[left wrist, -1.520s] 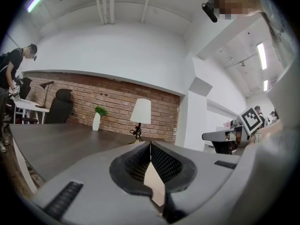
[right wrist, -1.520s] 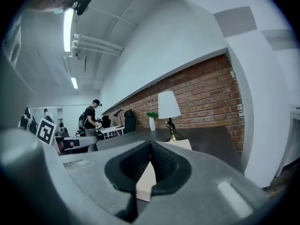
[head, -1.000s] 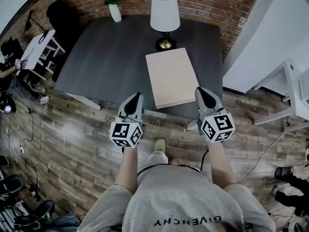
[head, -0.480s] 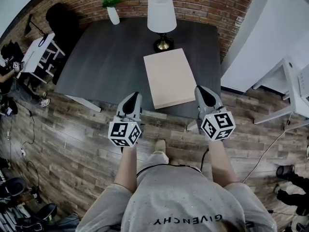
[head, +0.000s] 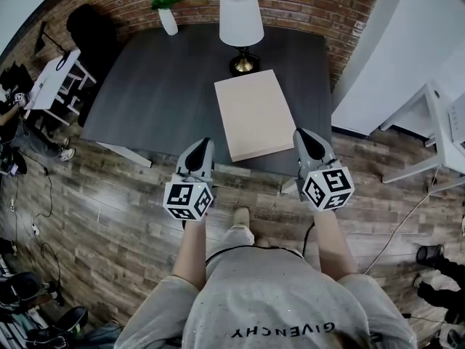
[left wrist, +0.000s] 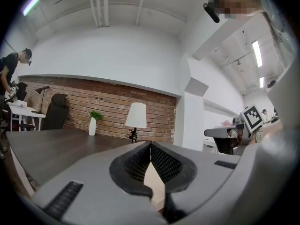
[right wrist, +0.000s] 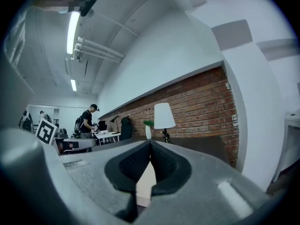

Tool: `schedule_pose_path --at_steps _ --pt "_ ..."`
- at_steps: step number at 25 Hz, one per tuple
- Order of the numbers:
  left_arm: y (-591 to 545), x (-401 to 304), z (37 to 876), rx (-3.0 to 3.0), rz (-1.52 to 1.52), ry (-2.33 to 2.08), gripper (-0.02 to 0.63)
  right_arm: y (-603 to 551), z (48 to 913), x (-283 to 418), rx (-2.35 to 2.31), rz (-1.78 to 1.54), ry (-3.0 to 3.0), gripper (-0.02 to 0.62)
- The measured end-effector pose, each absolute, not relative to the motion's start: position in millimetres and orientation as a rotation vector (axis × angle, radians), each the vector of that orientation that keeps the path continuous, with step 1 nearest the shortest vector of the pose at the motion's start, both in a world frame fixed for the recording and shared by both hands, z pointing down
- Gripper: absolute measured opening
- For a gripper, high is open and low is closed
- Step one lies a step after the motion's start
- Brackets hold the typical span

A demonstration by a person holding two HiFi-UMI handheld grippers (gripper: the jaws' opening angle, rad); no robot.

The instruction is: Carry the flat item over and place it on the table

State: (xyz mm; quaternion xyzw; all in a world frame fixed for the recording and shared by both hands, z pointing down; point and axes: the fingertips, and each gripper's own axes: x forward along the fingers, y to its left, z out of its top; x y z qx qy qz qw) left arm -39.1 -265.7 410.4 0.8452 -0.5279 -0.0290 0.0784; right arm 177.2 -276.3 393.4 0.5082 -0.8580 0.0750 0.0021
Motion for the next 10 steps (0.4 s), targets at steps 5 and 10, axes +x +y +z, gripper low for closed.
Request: schedule_pose_path --at_steps 5,10 --pt "-266 -40 415 2.524 -0.077 -1.576 -0.002 -276 402 178 1.595 0.276 -2.684 -0.003" --pt "-270 -41 418 2.521 -0.069 -1.571 -0.002 -280 411 178 1.600 0.324 -2.668 -0.003"
